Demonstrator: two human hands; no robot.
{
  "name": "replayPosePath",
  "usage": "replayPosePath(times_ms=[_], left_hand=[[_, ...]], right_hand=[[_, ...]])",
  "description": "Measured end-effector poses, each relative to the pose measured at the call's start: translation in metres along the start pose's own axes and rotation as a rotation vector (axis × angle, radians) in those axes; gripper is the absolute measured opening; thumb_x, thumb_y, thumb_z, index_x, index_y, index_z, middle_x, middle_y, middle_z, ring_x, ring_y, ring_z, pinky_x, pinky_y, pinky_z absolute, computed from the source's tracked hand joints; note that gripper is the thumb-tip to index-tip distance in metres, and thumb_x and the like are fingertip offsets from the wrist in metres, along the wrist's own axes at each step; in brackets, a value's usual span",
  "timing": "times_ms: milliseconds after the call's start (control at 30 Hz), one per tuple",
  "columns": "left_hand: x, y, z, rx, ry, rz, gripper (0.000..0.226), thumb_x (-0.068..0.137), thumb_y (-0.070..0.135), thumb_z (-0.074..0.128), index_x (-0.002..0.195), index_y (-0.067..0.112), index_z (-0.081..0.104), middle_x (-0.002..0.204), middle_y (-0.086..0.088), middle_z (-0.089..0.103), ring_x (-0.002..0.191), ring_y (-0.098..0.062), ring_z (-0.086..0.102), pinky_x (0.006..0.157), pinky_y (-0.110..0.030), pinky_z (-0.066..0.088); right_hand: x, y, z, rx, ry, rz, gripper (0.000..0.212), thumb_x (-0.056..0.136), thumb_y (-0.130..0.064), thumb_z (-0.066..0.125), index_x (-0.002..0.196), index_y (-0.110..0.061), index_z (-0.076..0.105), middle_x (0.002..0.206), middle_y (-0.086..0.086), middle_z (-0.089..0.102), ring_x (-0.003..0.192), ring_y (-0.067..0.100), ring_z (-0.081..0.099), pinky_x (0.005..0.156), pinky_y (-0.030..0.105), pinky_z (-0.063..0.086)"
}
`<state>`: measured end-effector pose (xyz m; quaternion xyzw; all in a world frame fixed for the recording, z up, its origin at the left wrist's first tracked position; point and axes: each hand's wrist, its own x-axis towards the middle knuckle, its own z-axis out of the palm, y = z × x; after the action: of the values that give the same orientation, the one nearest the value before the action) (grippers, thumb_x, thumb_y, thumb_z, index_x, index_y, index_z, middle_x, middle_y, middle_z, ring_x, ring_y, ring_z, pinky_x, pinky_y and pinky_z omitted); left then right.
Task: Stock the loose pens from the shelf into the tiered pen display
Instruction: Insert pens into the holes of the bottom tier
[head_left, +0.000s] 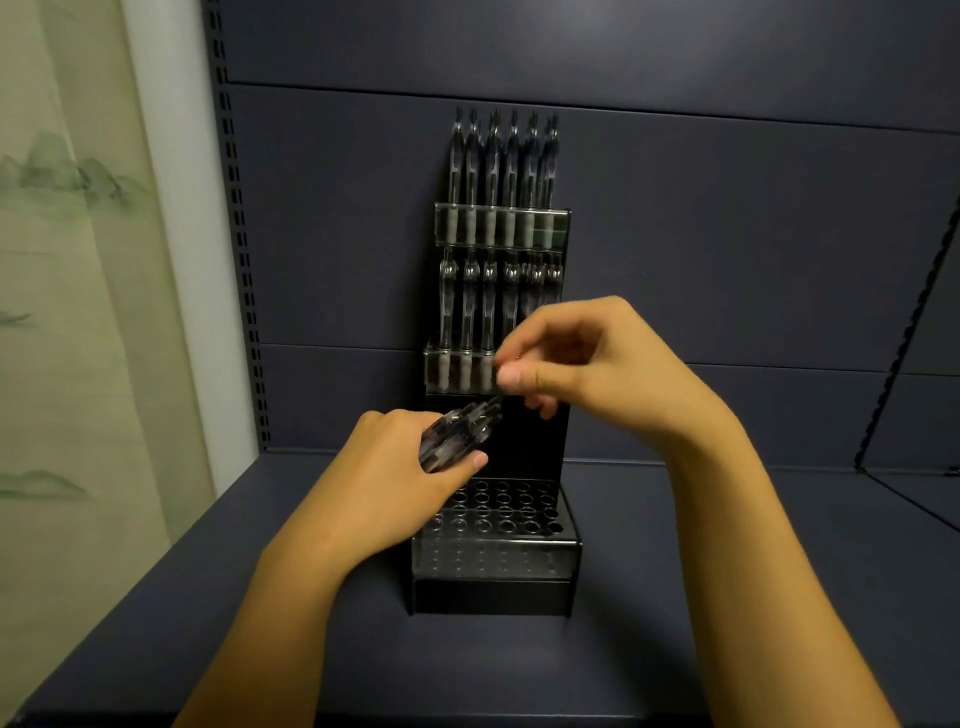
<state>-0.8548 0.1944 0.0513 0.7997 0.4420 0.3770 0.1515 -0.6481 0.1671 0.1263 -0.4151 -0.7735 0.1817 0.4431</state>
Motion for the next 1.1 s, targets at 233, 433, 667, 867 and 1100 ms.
replayPosePath(times_ms=[233, 433, 667, 867, 1100], left_hand=[[0.01, 0.0, -0.001, -0.033, -0.009, 0.002, 0.023, 0.087, 0.04, 0.074, 0.077, 0.021, 0.069, 0.065, 0.002, 0.066, 0.056, -0.016, 0.059, 0.049, -0.019, 0.042], [0.021, -0.002, 0.001, -0.022, 0.012, 0.022, 0.023, 0.086, 0.042, 0.075, 0.074, 0.024, 0.067, 0.065, 0.005, 0.065, 0.056, -0.015, 0.059, 0.049, -0.021, 0.042], [0.03, -0.004, 0.005, -0.006, 0.03, 0.039, 0.026, 0.083, 0.052, 0.071, 0.074, 0.028, 0.065, 0.064, 0.007, 0.065, 0.057, -0.014, 0.061, 0.053, -0.035, 0.049], [0.028, -0.005, 0.008, -0.032, 0.058, 0.051, 0.025, 0.077, 0.054, 0.07, 0.074, 0.03, 0.065, 0.065, 0.01, 0.066, 0.058, -0.011, 0.062, 0.053, -0.033, 0.051], [0.028, -0.006, 0.01, -0.078, 0.069, 0.024, 0.022, 0.078, 0.045, 0.077, 0.072, 0.027, 0.066, 0.064, 0.01, 0.065, 0.056, -0.01, 0.061, 0.05, -0.02, 0.044]], right_hand=[[0.002, 0.016, 0.006, -0.031, -0.122, -0.121, 0.023, 0.077, -0.01, 0.087, 0.098, -0.012, 0.078, 0.076, 0.008, 0.067, 0.073, 0.03, 0.063, 0.079, 0.049, 0.058], [0.01, 0.038, 0.012, 0.102, -0.042, -0.214, 0.018, 0.075, -0.001, 0.084, 0.093, 0.001, 0.077, 0.081, -0.005, 0.068, 0.077, 0.013, 0.064, 0.077, 0.029, 0.053], [0.01, 0.046, 0.01, 0.13, 0.022, -0.307, 0.015, 0.076, -0.002, 0.084, 0.09, -0.003, 0.078, 0.079, 0.01, 0.062, 0.073, 0.029, 0.059, 0.071, 0.032, 0.05], [0.008, 0.053, 0.016, 0.247, 0.074, -0.359, 0.018, 0.073, 0.002, 0.082, 0.087, -0.007, 0.075, 0.08, 0.012, 0.059, 0.073, 0.021, 0.056, 0.07, 0.029, 0.047], [0.013, 0.062, 0.025, 0.351, 0.149, -0.365, 0.014, 0.073, 0.002, 0.079, 0.083, -0.006, 0.074, 0.088, 0.002, 0.058, 0.071, 0.021, 0.056, 0.064, 0.031, 0.048]])
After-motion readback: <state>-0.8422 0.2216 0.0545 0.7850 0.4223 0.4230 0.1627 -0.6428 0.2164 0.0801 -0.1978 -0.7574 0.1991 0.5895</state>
